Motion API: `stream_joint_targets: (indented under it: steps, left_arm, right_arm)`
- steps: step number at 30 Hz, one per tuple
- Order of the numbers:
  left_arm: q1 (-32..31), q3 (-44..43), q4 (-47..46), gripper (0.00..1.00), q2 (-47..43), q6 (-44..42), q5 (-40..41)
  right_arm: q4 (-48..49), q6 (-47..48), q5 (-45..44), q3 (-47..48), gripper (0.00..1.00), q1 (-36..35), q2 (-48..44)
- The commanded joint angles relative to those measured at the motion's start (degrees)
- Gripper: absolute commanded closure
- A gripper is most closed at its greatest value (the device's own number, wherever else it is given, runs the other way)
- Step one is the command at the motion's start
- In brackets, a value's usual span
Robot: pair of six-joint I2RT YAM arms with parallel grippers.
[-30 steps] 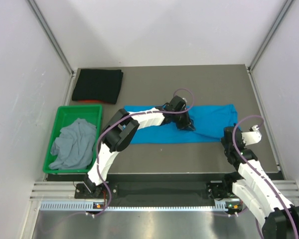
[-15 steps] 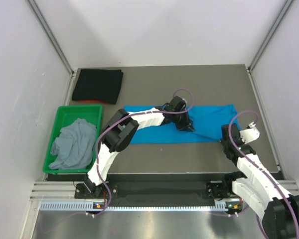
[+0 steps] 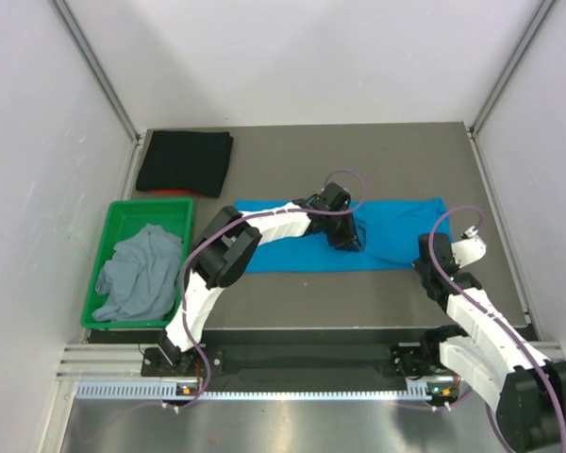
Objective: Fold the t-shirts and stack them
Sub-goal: Fold the tshirt
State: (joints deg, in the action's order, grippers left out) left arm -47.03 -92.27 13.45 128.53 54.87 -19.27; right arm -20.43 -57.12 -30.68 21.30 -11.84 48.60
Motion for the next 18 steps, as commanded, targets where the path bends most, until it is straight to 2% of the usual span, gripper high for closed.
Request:
stream_joint_targets:
  steps: [1, 4, 10, 18]
  left_arm:
    - [0.53, -2.65, 3.86, 0.75, -4.6, -3.45, 4.41]
    - [0.44, -2.48, 1.85, 0.74, -6.09, -4.16, 4.42]
    - [0.44, -1.69, -6.33, 0.74, -5.14, -2.58, -3.3]
    - [0.62, 0.25, -8.8, 0.74, -3.11, -1.26, -4.99]
  right_arm:
    - [3.29, -0.97, 0.61, -0.29, 1.0, -0.47, -0.26]
    - [2.94, -1.15, 0.62, -0.21, 1.0, -0.47, 0.09]
    - [3.98, 0.43, -0.52, 0.93, 1.0, -0.47, 0.53]
    - [10.22, 9.83, 1.84, 6.03, 1.0, -0.38, 8.43]
